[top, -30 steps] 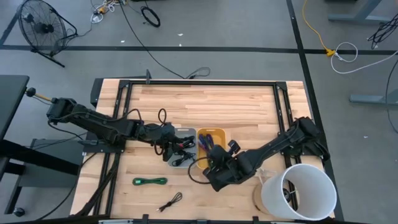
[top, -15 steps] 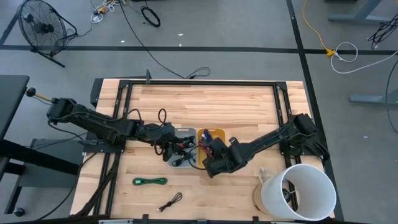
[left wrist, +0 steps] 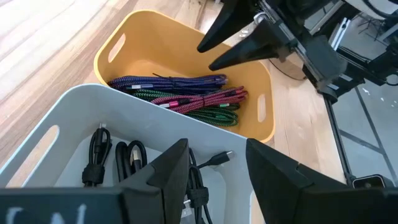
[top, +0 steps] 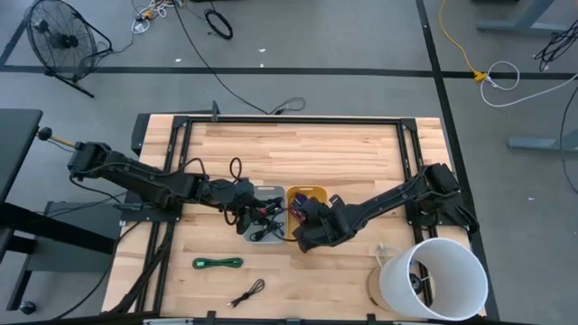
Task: Pick & Place USB Port
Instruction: Put the green charger cable into the yellow bin
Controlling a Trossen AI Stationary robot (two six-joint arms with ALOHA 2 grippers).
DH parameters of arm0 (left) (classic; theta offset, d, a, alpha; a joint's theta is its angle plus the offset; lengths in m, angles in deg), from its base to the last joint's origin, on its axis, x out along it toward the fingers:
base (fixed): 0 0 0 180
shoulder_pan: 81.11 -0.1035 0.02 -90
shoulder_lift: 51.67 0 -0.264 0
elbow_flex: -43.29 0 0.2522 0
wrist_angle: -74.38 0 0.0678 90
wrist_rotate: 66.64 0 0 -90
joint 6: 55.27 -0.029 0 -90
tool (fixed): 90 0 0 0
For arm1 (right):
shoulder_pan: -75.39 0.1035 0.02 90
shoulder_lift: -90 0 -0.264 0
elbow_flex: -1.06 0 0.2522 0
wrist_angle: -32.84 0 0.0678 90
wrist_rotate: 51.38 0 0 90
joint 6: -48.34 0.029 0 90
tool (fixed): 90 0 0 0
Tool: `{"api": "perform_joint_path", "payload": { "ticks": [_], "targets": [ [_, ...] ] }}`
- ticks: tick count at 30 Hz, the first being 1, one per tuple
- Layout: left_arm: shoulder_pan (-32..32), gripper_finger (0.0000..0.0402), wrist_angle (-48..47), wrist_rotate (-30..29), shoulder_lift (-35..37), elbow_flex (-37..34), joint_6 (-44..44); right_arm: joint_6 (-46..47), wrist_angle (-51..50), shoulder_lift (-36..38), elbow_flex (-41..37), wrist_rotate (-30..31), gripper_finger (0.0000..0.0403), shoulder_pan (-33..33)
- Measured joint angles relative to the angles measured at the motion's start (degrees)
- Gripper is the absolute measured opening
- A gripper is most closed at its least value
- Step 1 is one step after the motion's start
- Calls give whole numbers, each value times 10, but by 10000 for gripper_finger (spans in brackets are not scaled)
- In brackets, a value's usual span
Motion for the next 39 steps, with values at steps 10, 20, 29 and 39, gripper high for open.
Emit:
{"api": "perform_joint_path", "payload": {
  "ticks": [10, 20, 29, 39],
  "targets": [
    [0, 167, 0, 33, 0, 0, -2, -101, 32, 41, 0, 4, 109, -13],
    [103, 130, -88, 104, 0, 0, 22, -141, 45, 84, 1, 4, 98, -8],
    [268, 103, -111, 108, 0, 0, 203, -155, 54, 84, 1, 2, 98, -7],
    [347, 103, -233, 52, 0, 0, 315, -156, 78, 84, 1, 8, 96, -7]
  ]
}}
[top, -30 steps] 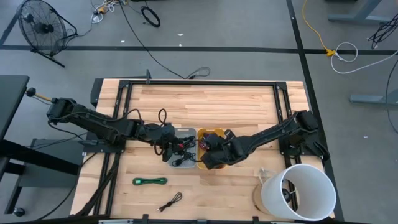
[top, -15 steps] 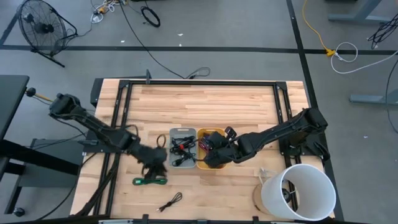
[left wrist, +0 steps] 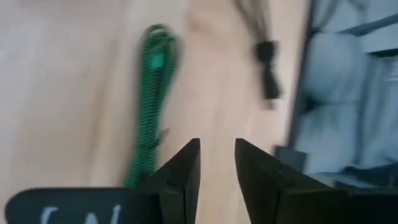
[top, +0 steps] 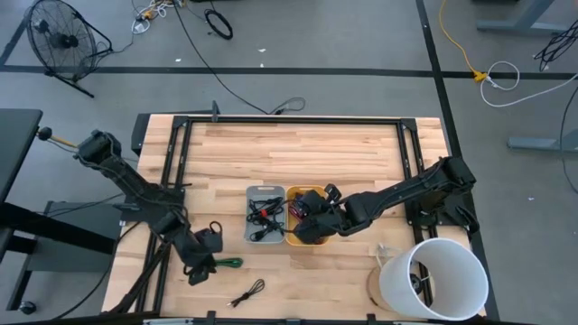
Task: Pick & Place USB Port
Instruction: Put the green charger cable into the yellow bin
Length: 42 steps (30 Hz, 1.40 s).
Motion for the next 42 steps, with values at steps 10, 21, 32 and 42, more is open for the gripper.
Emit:
{"api": "perform_joint_path", "payload": {
  "ticks": [10, 21, 32, 42],
  "targets": [
    [-2, 136, -38, -31, -1, 0, -22, -2, 2, 0, 0, 0, 96, 0],
    [-2, 212, -7, -9, -83, 0, -61, -2, 2, 0, 0, 0, 96, 0],
    [-2, 215, -1, -10, -164, 5, -64, -2, 6, 0, 0, 1, 96, 0],
    [-3, 31, -1, -6, -163, 1, -28, -4, 7, 0, 0, 1, 96, 0]
  ]
}}
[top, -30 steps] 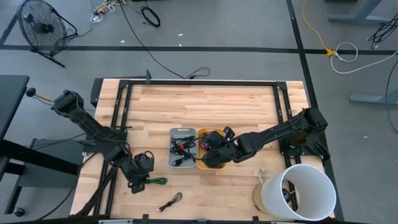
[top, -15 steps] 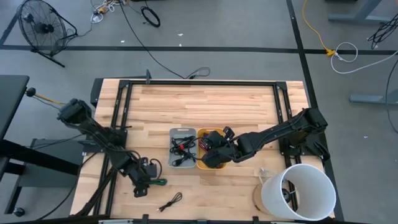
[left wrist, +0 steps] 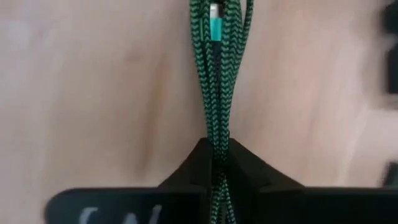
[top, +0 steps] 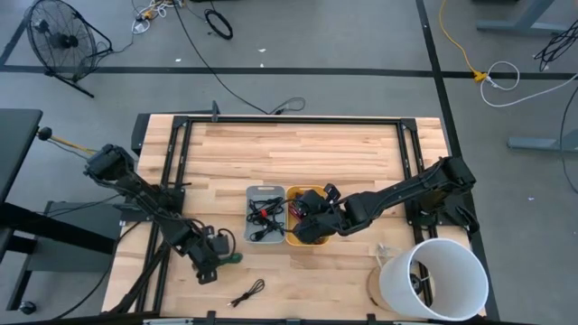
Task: Pick & Place USB Port
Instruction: Put the green charger cable into the yellow bin
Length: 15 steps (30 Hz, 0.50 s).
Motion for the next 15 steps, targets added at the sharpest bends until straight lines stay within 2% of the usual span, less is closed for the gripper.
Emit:
{"api": "perform_joint_path", "payload": {
  "ticks": [8, 12, 15],
  "targets": [
    [2, 21, 36, 12, 10, 12, 9, -2, 0, 0, 0, 0, 96, 0],
    [3, 19, -1, -10, 43, 70, -24, -8, 0, 0, 0, 0, 96, 0],
    [2, 19, -82, -56, 62, 126, -62, -9, 8, 0, 0, 0, 96, 0]
  ]
}}
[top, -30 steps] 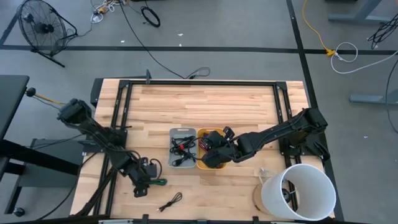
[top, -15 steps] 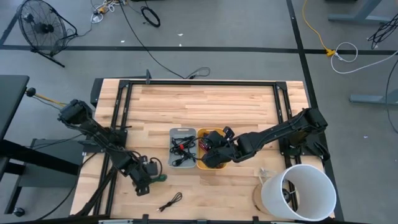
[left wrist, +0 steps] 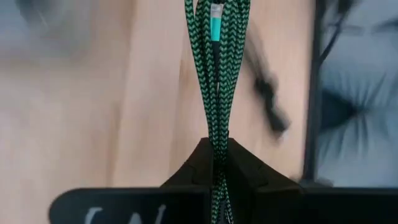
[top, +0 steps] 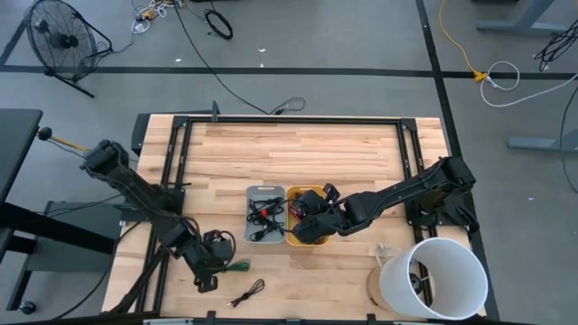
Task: Pick & Place USB Port
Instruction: Put the green charger cable into the yellow bin
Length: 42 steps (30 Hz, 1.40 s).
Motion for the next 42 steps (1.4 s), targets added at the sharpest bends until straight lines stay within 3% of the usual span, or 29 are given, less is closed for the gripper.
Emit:
{"api": "perform_joint_path", "payload": {
  "ticks": [7, 11, 16, 20, 27, 35, 42],
  "targets": [
    [0, 18, -136, -186, 43, 154, -101, -3, 26, 0, 0, -1, 96, 0],
    [0, 18, -115, -279, 71, 214, -207, -4, 31, 0, 0, -15, 96, 0],
    [-4, 18, 2, -373, 114, 229, -382, -27, 46, 0, 0, -19, 96, 0],
    [-31, 18, 50, -355, 143, 209, -434, -47, 65, 0, 0, -21, 96, 0],
    [-95, 18, 96, -320, 187, 119, -421, -96, 126, 0, 0, -28, 96, 0],
    [-181, 17, 349, -203, 215, -43, -452, -166, 196, 0, 0, -84, 96, 0],
    [-249, 17, 504, -127, 209, -163, -406, -195, 218, 0, 0, -92, 96, -1]
  ]
}}
